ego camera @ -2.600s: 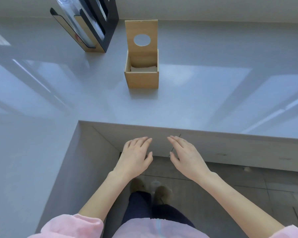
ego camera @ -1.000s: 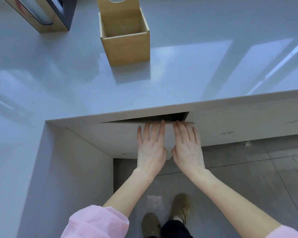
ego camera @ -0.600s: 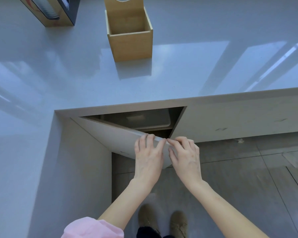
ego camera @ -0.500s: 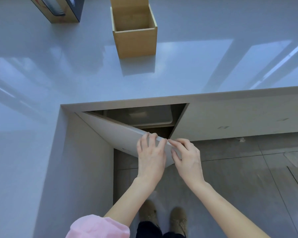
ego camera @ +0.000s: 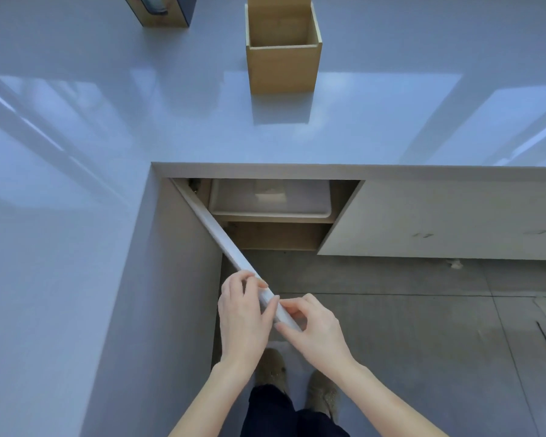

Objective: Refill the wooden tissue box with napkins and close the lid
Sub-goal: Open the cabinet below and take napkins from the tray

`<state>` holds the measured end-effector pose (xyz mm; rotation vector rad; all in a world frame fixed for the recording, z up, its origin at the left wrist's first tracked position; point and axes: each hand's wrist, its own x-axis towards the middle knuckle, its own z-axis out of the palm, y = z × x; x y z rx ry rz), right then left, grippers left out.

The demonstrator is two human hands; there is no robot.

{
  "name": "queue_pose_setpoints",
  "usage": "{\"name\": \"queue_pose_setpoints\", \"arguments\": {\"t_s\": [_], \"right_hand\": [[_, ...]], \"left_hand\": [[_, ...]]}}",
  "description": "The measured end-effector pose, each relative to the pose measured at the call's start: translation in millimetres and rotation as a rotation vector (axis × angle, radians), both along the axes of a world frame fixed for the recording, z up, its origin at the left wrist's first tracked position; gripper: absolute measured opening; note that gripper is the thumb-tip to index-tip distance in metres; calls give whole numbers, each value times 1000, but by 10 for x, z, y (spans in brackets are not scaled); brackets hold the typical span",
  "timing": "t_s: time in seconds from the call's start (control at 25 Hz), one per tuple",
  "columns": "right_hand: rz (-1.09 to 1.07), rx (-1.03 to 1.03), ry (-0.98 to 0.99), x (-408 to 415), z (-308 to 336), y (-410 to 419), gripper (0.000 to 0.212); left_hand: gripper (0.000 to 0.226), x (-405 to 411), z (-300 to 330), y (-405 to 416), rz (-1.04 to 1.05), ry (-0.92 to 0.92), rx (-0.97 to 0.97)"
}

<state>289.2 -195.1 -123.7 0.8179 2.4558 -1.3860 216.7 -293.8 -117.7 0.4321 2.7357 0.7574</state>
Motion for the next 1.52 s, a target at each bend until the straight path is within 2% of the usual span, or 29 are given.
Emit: {"name": "queue_pose_setpoints", "arguments": {"t_s": [0.08, 0.16, 0.24, 0.52, 0.68, 0.76, 1.08, 1.16, 1.36, 1.52], "right_hand": [[-27, -117, -13, 58, -63, -200, 33], [-61, -210, -49, 83, -101, -389, 37], [-64, -266, -80, 73, -102, -554, 43], [122, -339, -111, -81, -19, -1008, 45], [158, -297, -163, -220, 13, -1302, 26], [194, -253, -168, -273, -6, -1399, 23], [230, -343, -179, -278, -51, -1363, 36], [262, -274, -164, -255, -83, -1190, 44], [408, 133, -12, -324, -142, -706, 58], [462, 321, -64, -418, -134, -375, 60]], "left_hand": [[56, 14, 60, -91, 159, -119, 90], [68, 20, 92, -182, 255, -243, 159], [68, 35, 97, -294, 277, -309, 160], [60, 18, 115, -689, 298, -265, 97], [65, -16, 161, -785, 313, -255, -40], [67, -42, 165, -843, 319, -245, -88], [71, -104, 187, -879, 273, -342, -160], [73, -110, 209, -856, 227, -363, -224], [77, -57, 190, -813, 100, -240, -506], [83, -159, 18, -819, -50, -124, -575]]}}
